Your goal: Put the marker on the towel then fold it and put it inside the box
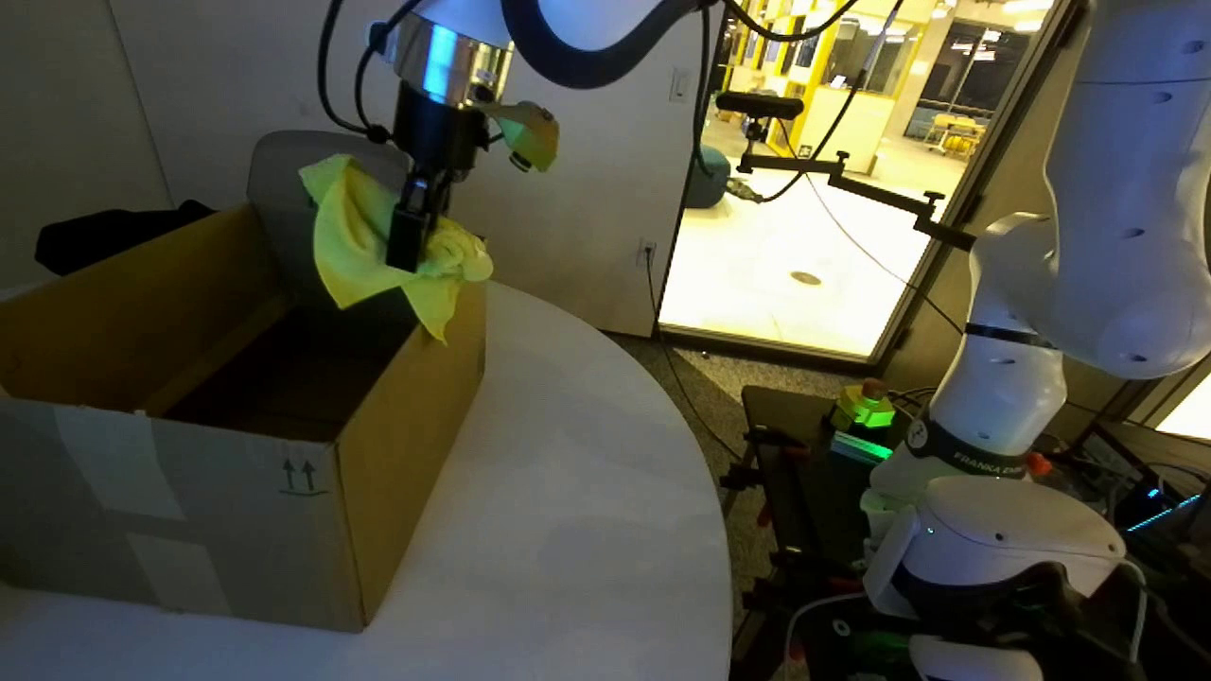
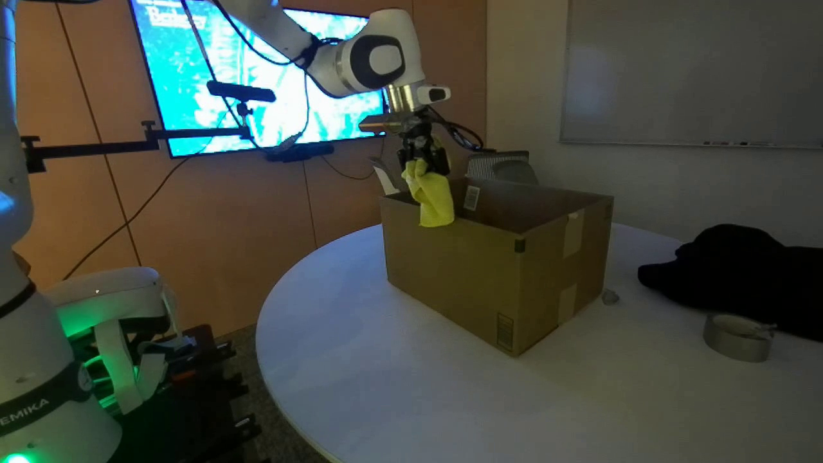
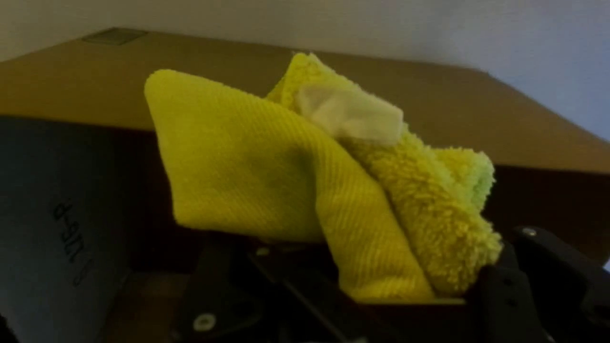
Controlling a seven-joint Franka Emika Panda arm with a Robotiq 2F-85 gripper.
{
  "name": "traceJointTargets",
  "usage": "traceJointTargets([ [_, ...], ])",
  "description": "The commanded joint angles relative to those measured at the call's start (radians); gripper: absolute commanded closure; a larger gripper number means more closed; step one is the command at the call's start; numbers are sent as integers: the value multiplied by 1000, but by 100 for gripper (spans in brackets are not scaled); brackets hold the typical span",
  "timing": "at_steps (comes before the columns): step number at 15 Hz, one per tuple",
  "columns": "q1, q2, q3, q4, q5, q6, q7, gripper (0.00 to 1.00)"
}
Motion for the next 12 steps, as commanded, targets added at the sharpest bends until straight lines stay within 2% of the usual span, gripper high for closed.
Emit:
traceJointTargets([
  [1,44,165,-36,244,-8,16,129,99],
  [5,68,331,-62,444,10,42,218,100],
  [8,71,454,-69,586,24,-27,225,98],
  [9,77,496,-77,629,14,-61,224,74],
  [11,74,567,-81,715,18,-132,215,73],
  [12,68,597,-74,756,26,-170,195,67],
])
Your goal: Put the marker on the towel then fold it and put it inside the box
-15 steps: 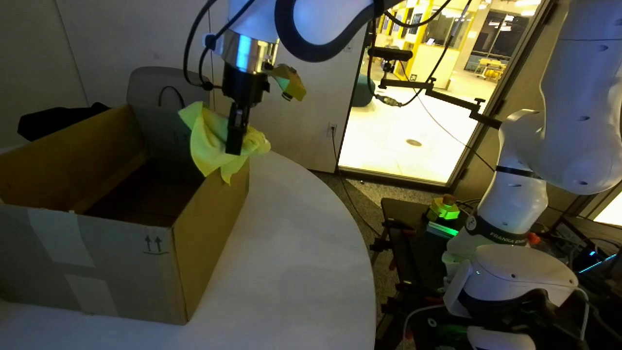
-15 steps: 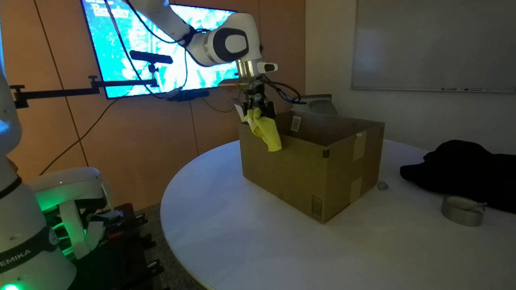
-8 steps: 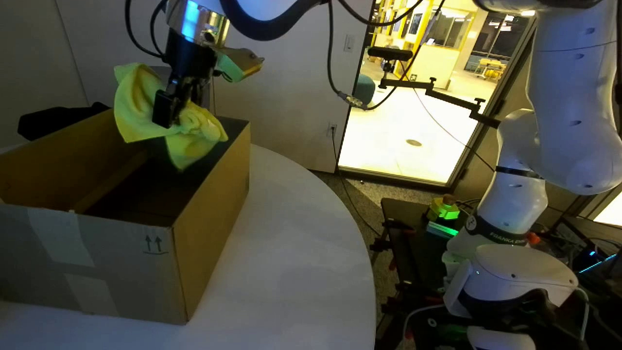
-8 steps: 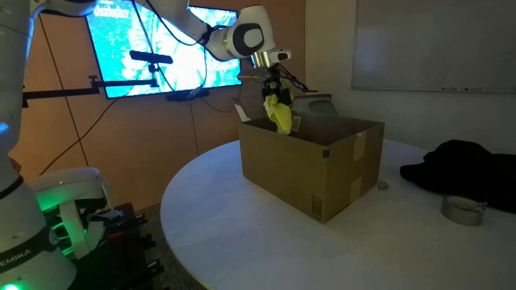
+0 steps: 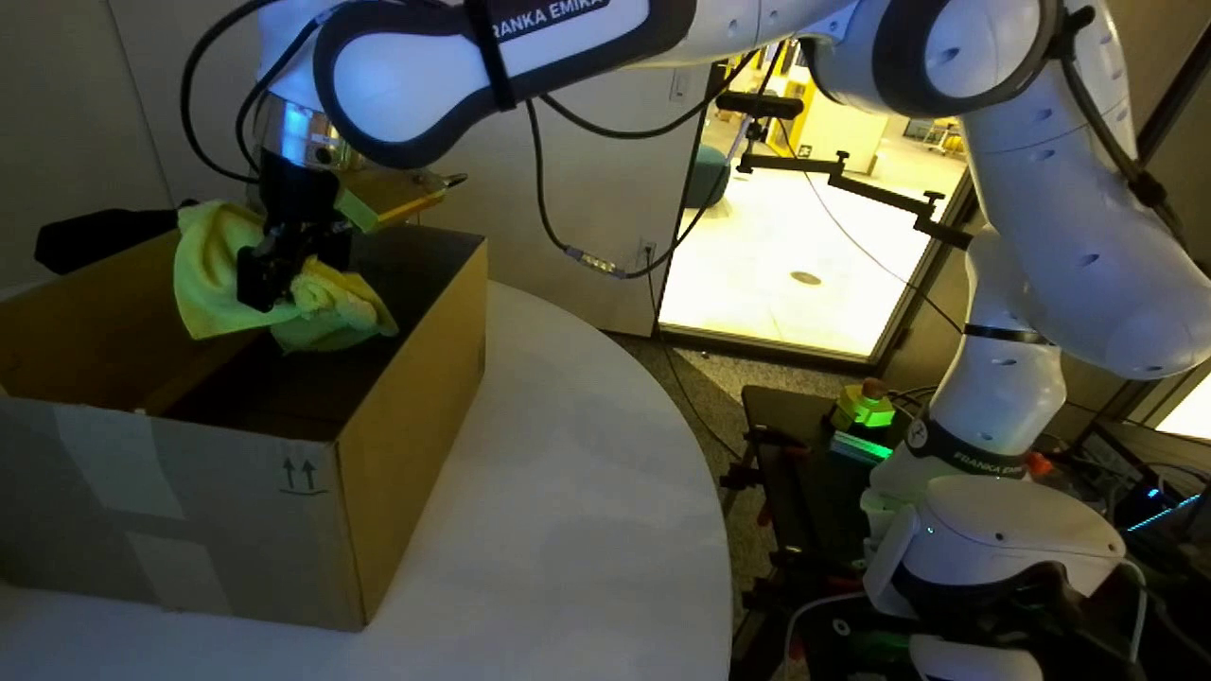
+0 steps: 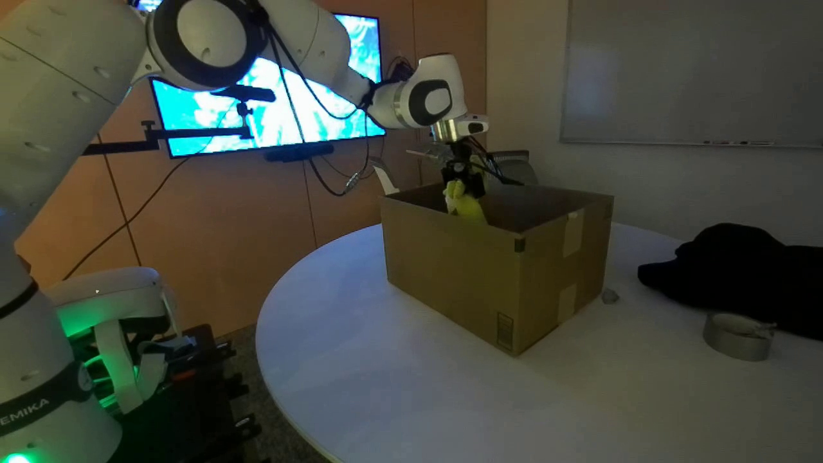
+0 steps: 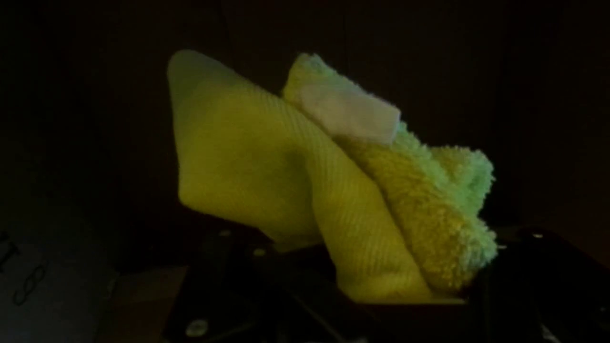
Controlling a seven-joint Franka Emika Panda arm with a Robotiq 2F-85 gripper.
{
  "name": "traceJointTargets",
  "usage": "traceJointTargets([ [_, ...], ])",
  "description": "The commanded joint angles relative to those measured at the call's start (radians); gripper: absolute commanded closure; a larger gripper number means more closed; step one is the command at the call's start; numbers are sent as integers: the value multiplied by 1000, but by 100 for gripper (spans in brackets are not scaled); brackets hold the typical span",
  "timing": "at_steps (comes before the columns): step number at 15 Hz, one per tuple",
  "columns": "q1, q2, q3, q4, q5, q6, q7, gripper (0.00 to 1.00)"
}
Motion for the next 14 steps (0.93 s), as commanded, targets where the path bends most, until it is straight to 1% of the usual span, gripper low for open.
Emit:
traceJointTargets([
  [1,1,150,-10,240,27,-155,-32,60],
  [2,1,175,-10,282,27,-193,-35,50],
  [4,-6,203,-6,340,31,-259,-53,37],
  [6,-13,203,-2,361,34,-298,-77,21],
  [7,-14,190,-4,351,30,-299,-85,12],
  [9,-20,159,-4,332,27,-290,-107,1],
  [12,-44,77,10,247,17,-246,-127,0],
  [13,-54,37,12,206,20,-254,-140,0],
  [14,-62,-19,10,141,17,-260,-149,0],
])
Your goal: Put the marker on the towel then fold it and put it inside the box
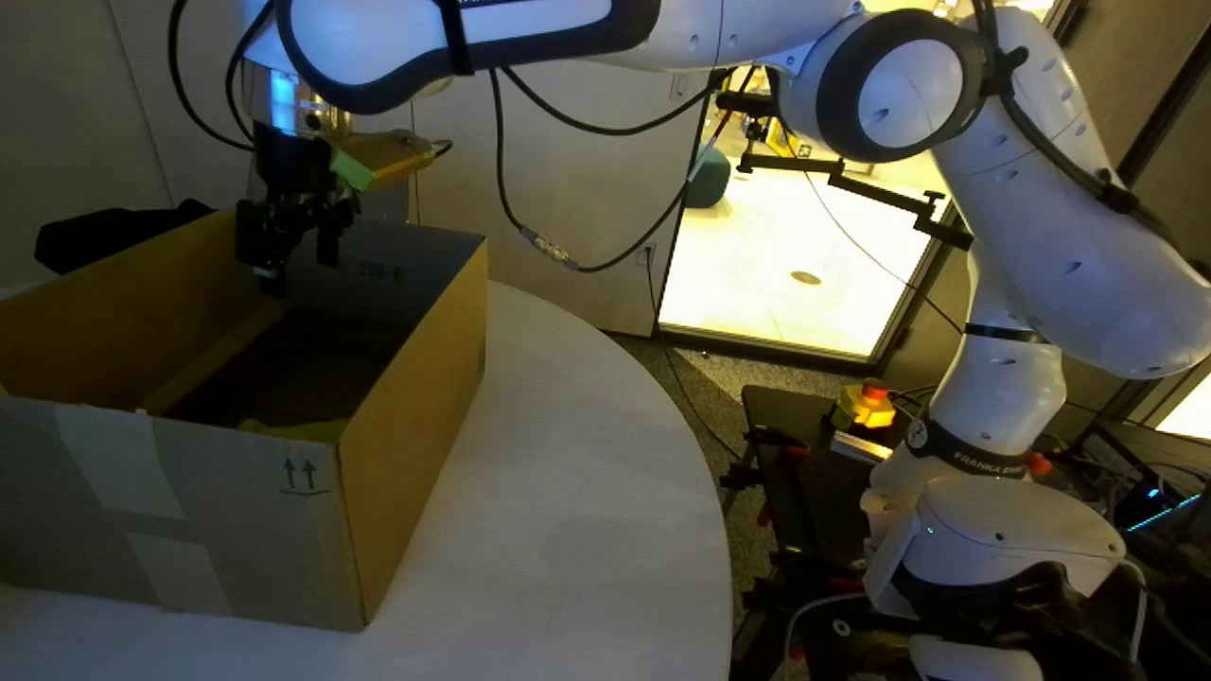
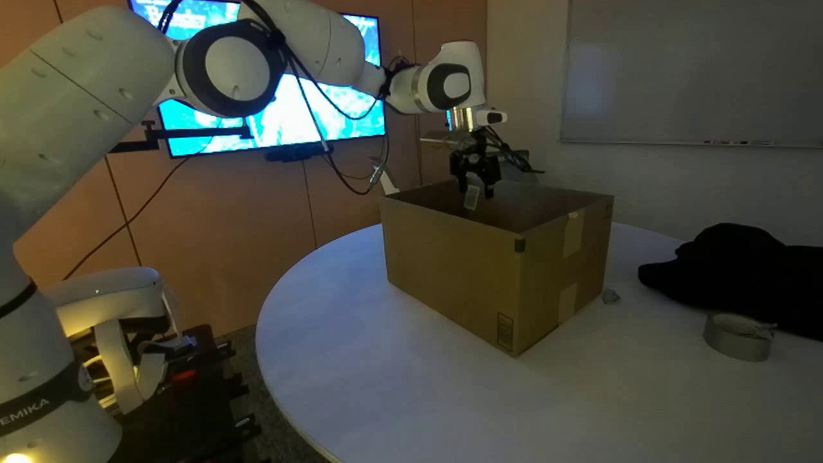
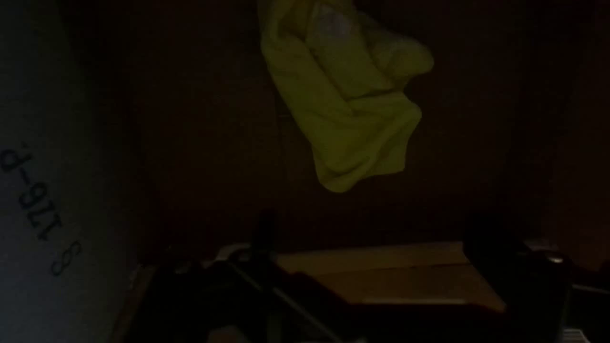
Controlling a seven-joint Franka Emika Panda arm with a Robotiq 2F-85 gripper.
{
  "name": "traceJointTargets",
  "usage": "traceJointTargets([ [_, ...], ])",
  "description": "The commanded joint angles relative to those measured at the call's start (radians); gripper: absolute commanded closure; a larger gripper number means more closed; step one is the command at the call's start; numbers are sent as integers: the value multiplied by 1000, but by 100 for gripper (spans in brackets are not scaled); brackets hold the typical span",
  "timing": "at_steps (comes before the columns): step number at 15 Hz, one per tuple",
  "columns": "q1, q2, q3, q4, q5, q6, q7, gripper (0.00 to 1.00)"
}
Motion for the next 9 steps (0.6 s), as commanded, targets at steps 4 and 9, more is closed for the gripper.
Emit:
traceJointTargets([
  [4,-73,-298,15,-339,24,-20,-89,0],
  [9,-124,-475,5,-575,108,-53,-186,0],
])
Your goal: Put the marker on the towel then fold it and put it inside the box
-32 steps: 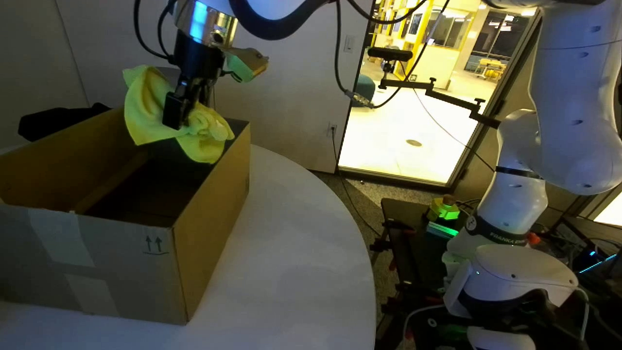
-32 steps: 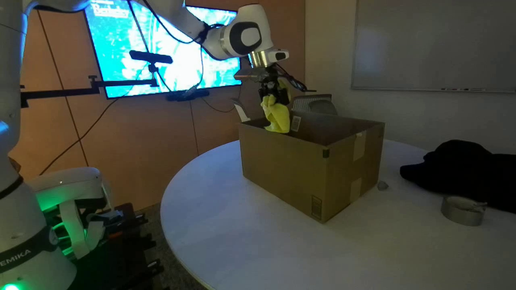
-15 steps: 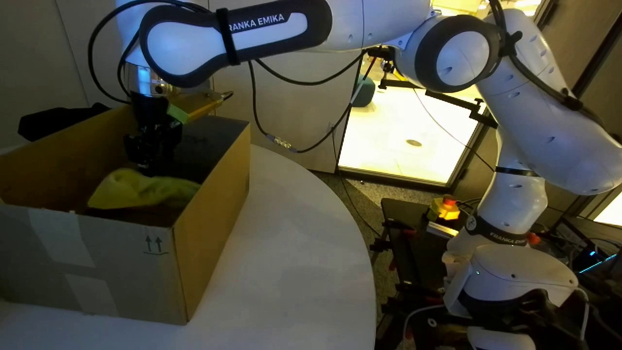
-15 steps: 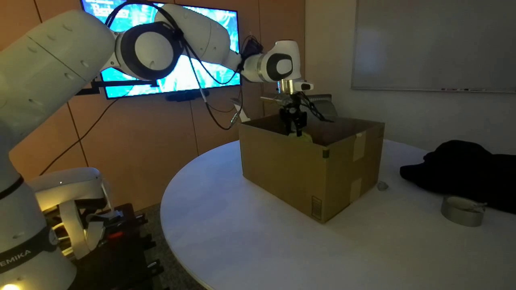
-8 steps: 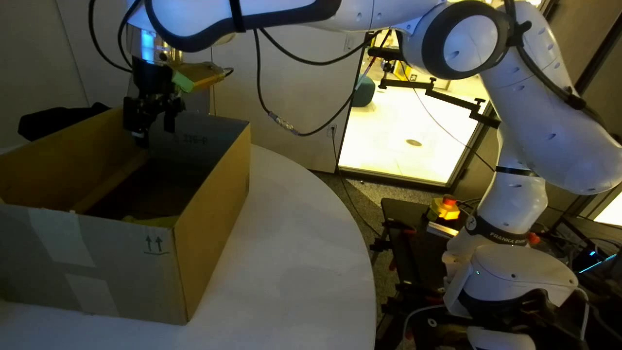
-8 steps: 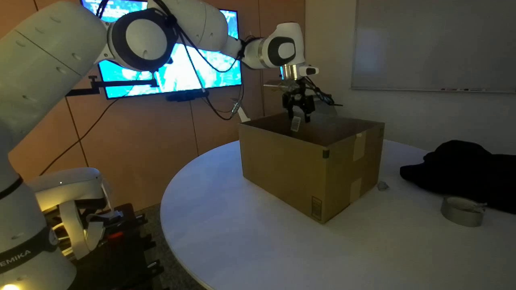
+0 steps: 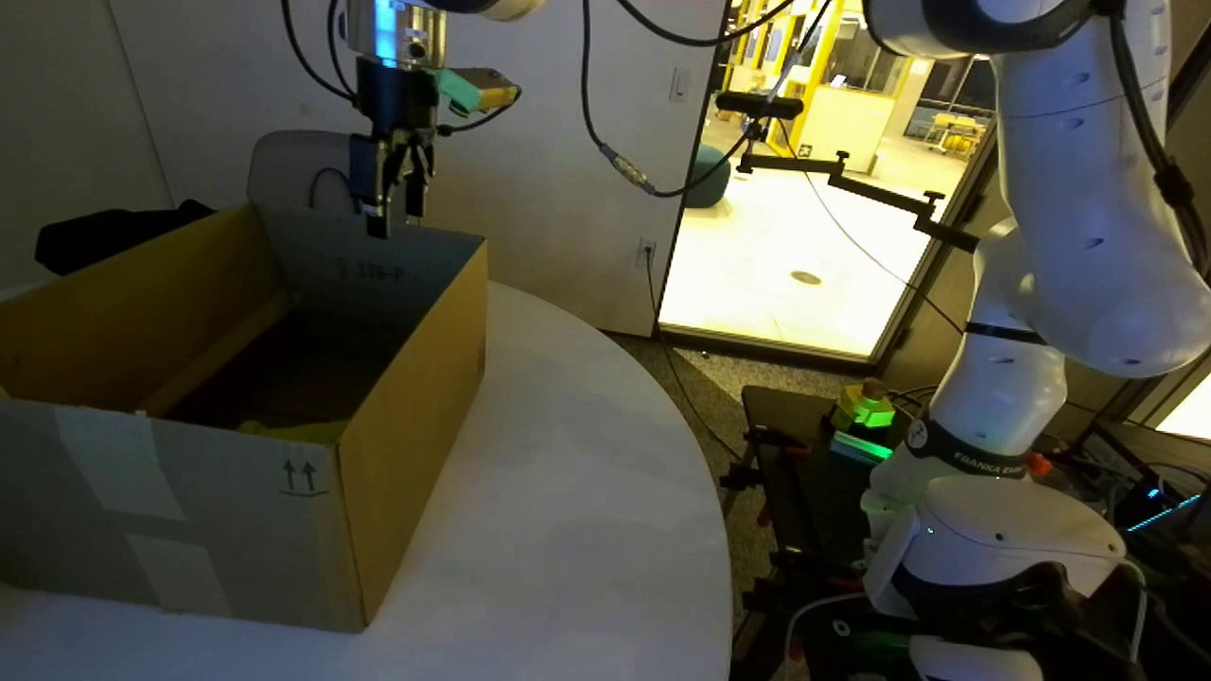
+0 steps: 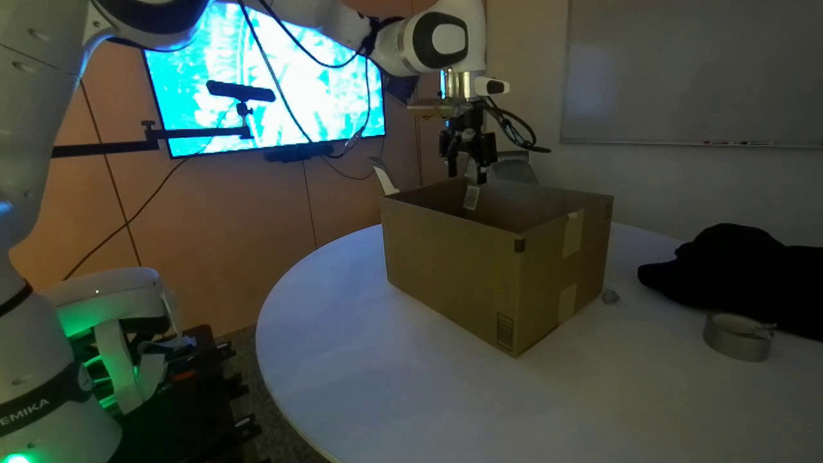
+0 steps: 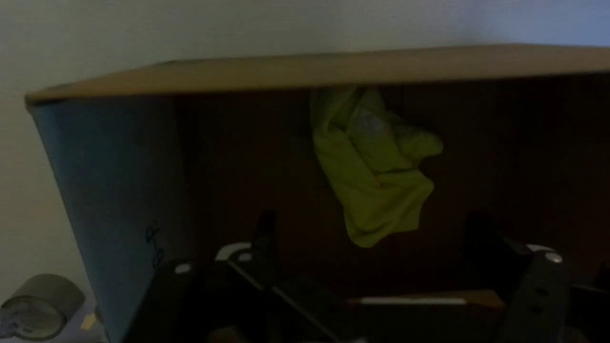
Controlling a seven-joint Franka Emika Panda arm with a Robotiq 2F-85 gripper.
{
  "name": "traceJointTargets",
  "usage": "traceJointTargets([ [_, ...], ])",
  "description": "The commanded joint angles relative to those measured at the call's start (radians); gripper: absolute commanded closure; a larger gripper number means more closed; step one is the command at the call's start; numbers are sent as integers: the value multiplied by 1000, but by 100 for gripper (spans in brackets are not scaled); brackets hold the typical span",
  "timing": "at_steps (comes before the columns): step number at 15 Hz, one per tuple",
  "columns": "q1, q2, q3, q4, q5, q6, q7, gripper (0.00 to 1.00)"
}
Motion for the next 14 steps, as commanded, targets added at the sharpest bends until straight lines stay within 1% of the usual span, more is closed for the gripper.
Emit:
traceJointTargets([
  [1,-38,-178,0,-245,69,1,-83,0],
  [7,-89,-392,-32,-560,140,19,-203,0],
  [12,-112,-587,-96,-839,125,12,-378,0],
  [14,-117,-667,-131,-957,118,32,-459,0],
])
